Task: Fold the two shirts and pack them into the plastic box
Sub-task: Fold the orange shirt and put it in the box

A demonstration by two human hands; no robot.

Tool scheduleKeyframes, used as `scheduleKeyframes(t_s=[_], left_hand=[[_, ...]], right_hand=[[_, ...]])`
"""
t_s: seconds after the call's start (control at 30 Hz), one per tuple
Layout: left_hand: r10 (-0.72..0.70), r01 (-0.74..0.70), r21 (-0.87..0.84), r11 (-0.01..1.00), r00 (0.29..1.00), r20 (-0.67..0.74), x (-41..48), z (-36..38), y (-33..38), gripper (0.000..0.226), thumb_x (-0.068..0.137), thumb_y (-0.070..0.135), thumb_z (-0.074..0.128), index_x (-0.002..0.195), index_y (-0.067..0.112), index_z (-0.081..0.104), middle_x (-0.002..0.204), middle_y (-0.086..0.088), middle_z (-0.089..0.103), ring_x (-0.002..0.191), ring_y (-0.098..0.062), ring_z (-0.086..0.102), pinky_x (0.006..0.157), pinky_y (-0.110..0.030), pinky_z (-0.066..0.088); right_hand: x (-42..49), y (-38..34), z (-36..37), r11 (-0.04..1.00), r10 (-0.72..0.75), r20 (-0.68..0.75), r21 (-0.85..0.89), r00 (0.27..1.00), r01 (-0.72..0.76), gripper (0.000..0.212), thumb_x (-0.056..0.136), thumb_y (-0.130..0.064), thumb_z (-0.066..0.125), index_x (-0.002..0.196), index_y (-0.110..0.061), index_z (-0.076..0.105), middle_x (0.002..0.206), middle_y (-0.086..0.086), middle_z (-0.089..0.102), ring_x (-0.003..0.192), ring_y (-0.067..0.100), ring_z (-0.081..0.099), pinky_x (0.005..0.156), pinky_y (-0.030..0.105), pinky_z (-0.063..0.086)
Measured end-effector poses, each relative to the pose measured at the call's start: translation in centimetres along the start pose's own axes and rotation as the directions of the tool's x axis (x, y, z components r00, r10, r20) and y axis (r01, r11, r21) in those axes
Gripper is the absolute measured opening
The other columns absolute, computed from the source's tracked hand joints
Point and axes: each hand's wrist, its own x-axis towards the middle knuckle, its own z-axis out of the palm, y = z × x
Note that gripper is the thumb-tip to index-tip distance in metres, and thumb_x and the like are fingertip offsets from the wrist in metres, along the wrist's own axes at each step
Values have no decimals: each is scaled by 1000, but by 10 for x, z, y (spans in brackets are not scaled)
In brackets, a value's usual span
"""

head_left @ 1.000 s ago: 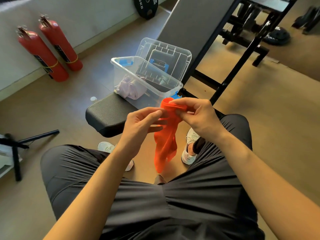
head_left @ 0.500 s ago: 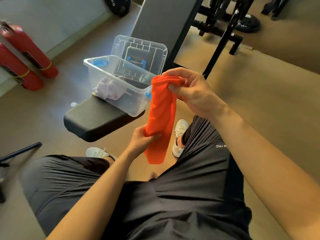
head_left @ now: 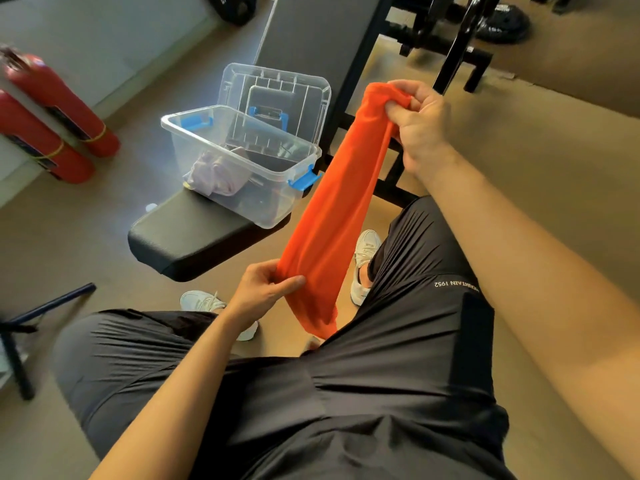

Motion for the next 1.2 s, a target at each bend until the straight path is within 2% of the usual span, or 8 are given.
scheduleKeyframes(t_s=[0.17,0.33,0.5,0.63,0.73,0.87,1.07,1.2], left_hand=[[35,-38,-68,997,998,-55,-17,-20,20,24,83,11,77,107,14,74,89,5,79,83,-9,73,75,-21,57],[71,-93,-156,983,988,-137,-26,-32,44,43,79,27,75,118,11,68,92,4,77,83,-8,71,74,-20,55],[61,-90,-234,968,990,-131,-21,-33,60,49,80,41,79,120,14,70,105,-8,77,95,-19,71,86,-31,58],[3,-53,-303,951,987,-160,-12,-24,67,32,86,31,75,112,13,71,100,-14,72,91,-27,65,86,-46,51],[-47,-12,-353,935,986,-159,-9,-11,76,31,90,22,68,116,5,66,100,-14,73,87,-23,71,80,-40,57],[-52,-6,-389,921,989,-139,-7,-1,81,23,96,12,63,118,7,64,103,-13,74,90,-23,73,77,-36,60],[-92,73,-249,966,994,-66,-7,0,75,36,95,13,65,129,25,62,104,0,75,88,-15,71,78,-31,58],[-170,168,-68,983,985,-20,-4,-11,74,47,87,22,77,133,24,63,115,-3,76,104,-21,73,89,-36,59]], right_hand=[[14,39,4,985,98,-74,-138,992,-108,15,92,-4,68,98,-17,70,97,5,73,92,18,72,80,34,63],[2,84,1,941,191,-57,-275,980,-199,24,90,-3,68,110,-15,71,106,8,71,99,23,70,84,38,62],[-53,98,-3,904,294,58,-342,954,-258,52,90,-10,70,139,-15,55,125,9,64,114,20,62,97,37,54],[-133,88,-2,927,309,276,-302,910,-223,44,92,-20,71,134,-20,59,110,5,70,106,20,67,94,34,57],[-172,81,-2,945,300,471,-269,829,-189,49,93,-32,70,138,-27,54,108,2,74,103,16,70,92,30,57],[-185,93,0,954,264,496,-263,827,-146,69,82,-51,74,144,-37,46,119,-2,73,109,16,70,98,44,56],[-169,90,5,971,130,394,-234,910,-38,77,89,-19,71,151,-42,33,132,0,65,109,13,69,102,33,53],[-145,76,8,944,85,407,-324,909,57,50,90,-14,70,136,-29,59,122,-3,69,112,12,65,100,29,50]])
